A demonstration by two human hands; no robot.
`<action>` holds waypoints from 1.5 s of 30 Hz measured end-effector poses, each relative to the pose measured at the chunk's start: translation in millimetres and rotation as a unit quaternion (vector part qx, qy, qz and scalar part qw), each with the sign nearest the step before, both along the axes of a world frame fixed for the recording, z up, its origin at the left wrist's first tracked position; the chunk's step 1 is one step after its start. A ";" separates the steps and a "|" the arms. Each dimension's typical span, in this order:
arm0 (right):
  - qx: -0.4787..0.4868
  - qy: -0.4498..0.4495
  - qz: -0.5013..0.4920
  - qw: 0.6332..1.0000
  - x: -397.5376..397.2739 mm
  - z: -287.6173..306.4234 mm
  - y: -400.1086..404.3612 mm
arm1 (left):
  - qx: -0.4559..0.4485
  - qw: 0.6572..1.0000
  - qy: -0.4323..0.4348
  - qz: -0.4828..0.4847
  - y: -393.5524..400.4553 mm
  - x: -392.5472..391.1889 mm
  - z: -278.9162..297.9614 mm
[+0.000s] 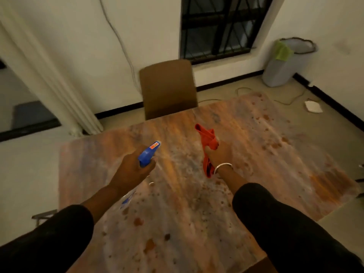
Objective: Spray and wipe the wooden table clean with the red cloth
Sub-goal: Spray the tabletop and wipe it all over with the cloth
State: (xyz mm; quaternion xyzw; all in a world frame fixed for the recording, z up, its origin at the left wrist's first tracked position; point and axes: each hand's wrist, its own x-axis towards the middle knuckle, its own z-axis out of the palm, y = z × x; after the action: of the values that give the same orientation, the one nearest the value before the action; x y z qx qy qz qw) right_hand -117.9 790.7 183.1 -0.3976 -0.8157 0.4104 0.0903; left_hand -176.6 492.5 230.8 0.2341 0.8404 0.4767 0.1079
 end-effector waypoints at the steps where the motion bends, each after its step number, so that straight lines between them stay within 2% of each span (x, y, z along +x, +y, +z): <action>1: 0.016 0.008 0.020 1.000 -11.4 -2.6 -17.6 | -0.007 1.000 0.001 0.014 -23.0 -5.7 -1.2; 5: 0.059 0.038 0.082 0.994 -53.0 -19.2 -99.6 | -0.017 0.996 -0.015 0.084 -116.6 -23.8 -13.8; 10: 0.046 0.009 0.159 0.986 -87.9 -50.3 -191.2 | -0.038 0.987 -0.025 0.153 -202.7 -34.4 -38.9; 13: 0.059 -0.017 0.215 0.975 -107.2 -69.8 -241.6 | -0.060 0.984 -0.033 0.166 -249.6 -36.3 -60.5; 15: 0.054 -0.022 0.216 0.975 -112.5 -80.8 -263.2 | -0.065 0.985 -0.036 0.155 -268.3 -34.3 -72.1; 19: 0.061 -0.026 0.202 0.977 -119.0 -101.9 -287.3 | -0.104 0.982 -0.040 0.152 -295.4 -38.4 -99.7; 25: 0.098 -0.069 0.301 0.946 -132.7 -120.0 -290.9 | -0.101 0.979 -0.056 0.170 -309.7 -45.6 -127.6; 29: 0.114 -0.061 0.334 0.934 -133.3 -123.9 -295.3 | -0.081 0.981 -0.045 0.170 -309.4 -56.5 -138.2; 32: 0.179 -0.055 0.378 0.906 -124.4 -124.0 -310.6 | -0.050 0.982 -0.028 0.180 -309.1 -64.4 -145.3; 34: 0.162 -0.033 0.453 0.876 -113.6 -121.1 -326.0 | -0.036 0.983 -0.016 0.178 -308.4 -66.6 -150.1; 37: 0.149 -0.012 0.574 0.805 -97.2 -129.6 -343.5 | -0.023 0.984 -0.010 0.174 -309.1 -69.1 -158.0; 40: 0.289 -0.040 0.631 0.719 -118.0 -141.0 -333.4 | -0.015 0.985 0.007 0.174 -314.0 -69.4 -164.0; 41: 0.331 -0.049 0.621 0.708 -134.2 -142.8 -329.6 | -0.016 0.984 0.012 0.175 -316.7 -68.8 -165.5; 42: 0.353 -0.061 0.603 0.713 -152.4 -142.9 -327.1 | -0.015 0.984 0.015 0.175 -319.7 -68.1 -167.0; 45: 0.332 -0.100 0.548 0.761 -196.6 -142.5 -330.4 | -0.010 0.984 0.013 0.177 -328.2 -66.3 -169.5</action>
State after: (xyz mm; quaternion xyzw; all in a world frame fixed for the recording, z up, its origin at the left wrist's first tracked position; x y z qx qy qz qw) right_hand -314.5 460.3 40.6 0.1335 -0.9841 0.0507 -0.1061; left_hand -242.9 164.3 61.3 0.0872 0.8746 0.4767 0.0133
